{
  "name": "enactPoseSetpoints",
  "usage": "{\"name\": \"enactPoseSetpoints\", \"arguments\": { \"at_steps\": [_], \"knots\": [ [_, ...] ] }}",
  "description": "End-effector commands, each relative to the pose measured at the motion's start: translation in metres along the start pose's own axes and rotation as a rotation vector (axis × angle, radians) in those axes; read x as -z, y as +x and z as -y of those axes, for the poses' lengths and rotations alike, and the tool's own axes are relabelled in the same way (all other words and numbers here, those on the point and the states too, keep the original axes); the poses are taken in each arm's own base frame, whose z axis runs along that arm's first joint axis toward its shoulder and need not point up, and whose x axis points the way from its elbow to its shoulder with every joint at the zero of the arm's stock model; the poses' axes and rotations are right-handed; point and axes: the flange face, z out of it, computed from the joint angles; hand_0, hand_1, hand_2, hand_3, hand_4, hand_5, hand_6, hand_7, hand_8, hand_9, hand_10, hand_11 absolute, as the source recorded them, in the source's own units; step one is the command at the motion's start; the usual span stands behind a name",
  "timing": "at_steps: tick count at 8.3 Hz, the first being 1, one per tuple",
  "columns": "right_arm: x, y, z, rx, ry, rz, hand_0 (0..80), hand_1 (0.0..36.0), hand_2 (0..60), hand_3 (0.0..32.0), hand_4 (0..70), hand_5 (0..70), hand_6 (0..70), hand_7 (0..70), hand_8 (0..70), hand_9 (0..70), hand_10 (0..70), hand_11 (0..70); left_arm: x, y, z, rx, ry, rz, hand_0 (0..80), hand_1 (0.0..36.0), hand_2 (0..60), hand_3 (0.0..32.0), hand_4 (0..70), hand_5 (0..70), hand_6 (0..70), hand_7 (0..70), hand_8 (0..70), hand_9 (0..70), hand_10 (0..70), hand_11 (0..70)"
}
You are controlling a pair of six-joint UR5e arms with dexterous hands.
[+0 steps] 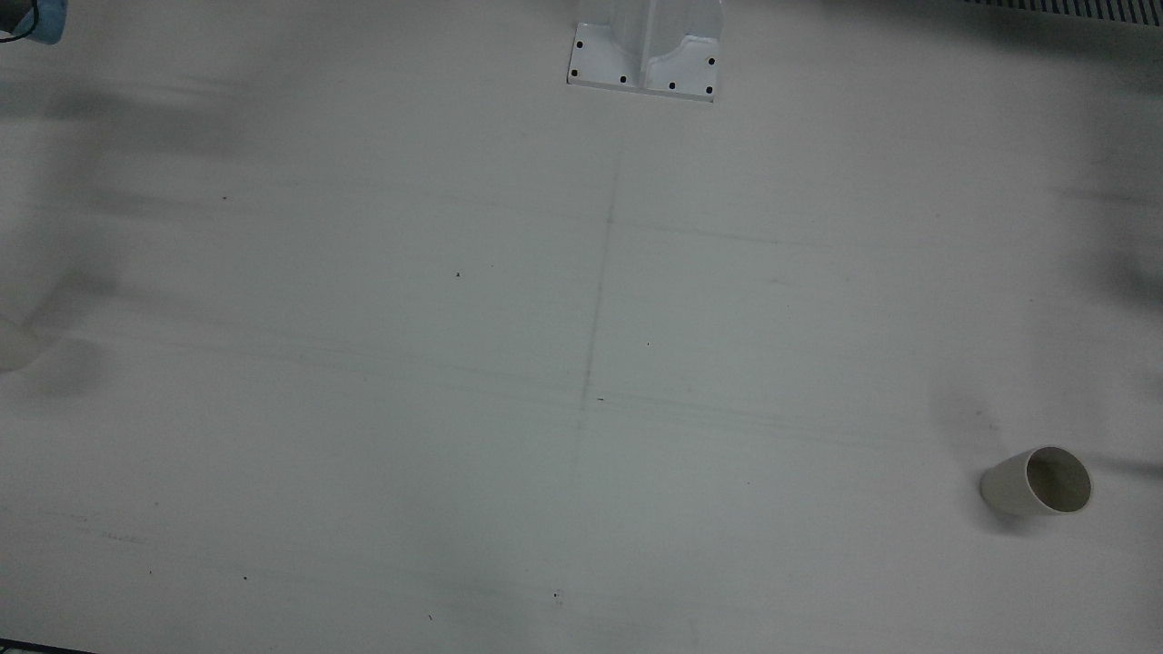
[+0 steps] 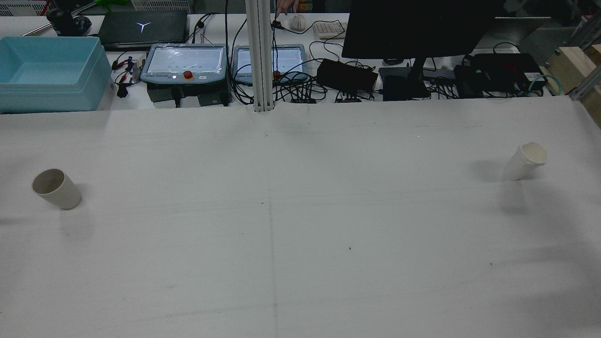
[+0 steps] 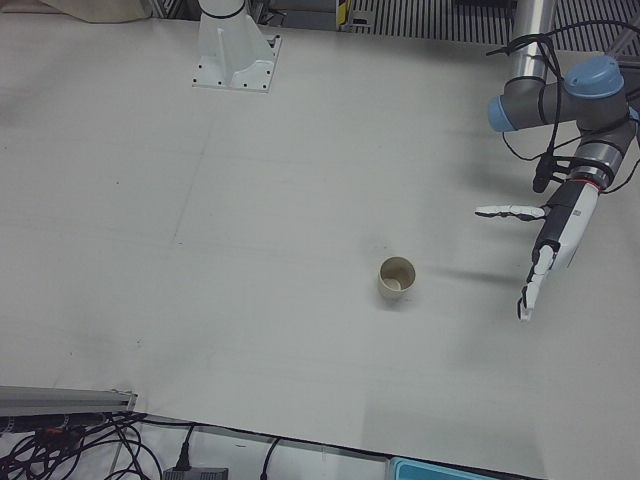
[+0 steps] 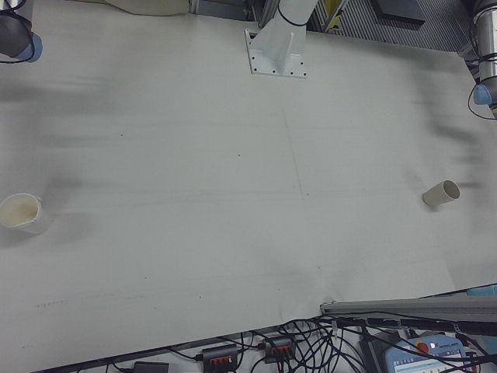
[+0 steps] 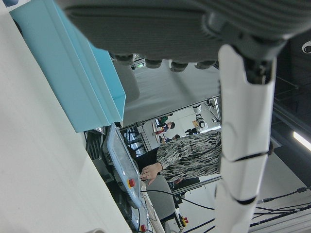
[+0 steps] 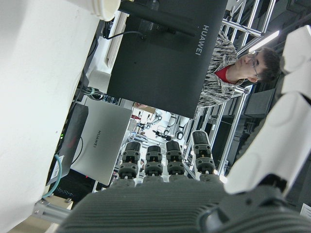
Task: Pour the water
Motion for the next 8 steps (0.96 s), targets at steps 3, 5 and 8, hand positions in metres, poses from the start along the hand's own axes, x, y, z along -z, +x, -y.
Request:
{"name": "enactPoseSetpoints", "arguments": {
  "at_steps": [3,5,8],
  "knots": [
    [0.018,0.019,0.072,0.018,0.048,-0.011,41.9,9.4,19.7,0.0,15.5,23.4,13.2,20.8,8.5,12.3,10.8,16.5,0.005,-0.002,-0.001,0.008,0.033,0.018,58.1,25.6,9.5,5.4,0.0,0.0,0.0,1.2,0.0,0.0,0.0,0.3],
    [0.014,0.021,0.068,0.023,0.038,-0.013,43.9,11.2,19.9,0.0,9.9,19.4,10.6,20.1,8.1,12.6,11.6,17.8,0.015,-0.006,0.004,-0.013,0.019,0.016,55.2,22.5,7.7,11.4,0.0,0.0,0.0,0.3,0.0,0.0,0.0,0.0],
    [0.001,0.029,0.051,0.007,0.002,-0.023,46.7,14.5,24.0,0.0,18.4,25.7,14.5,23.9,7.0,12.7,10.7,16.8,0.03,-0.052,0.011,-0.085,-0.057,0.068,55.0,23.2,8.5,1.2,0.0,0.0,0.0,0.0,0.0,0.0,0.0,0.0]
  ]
}}
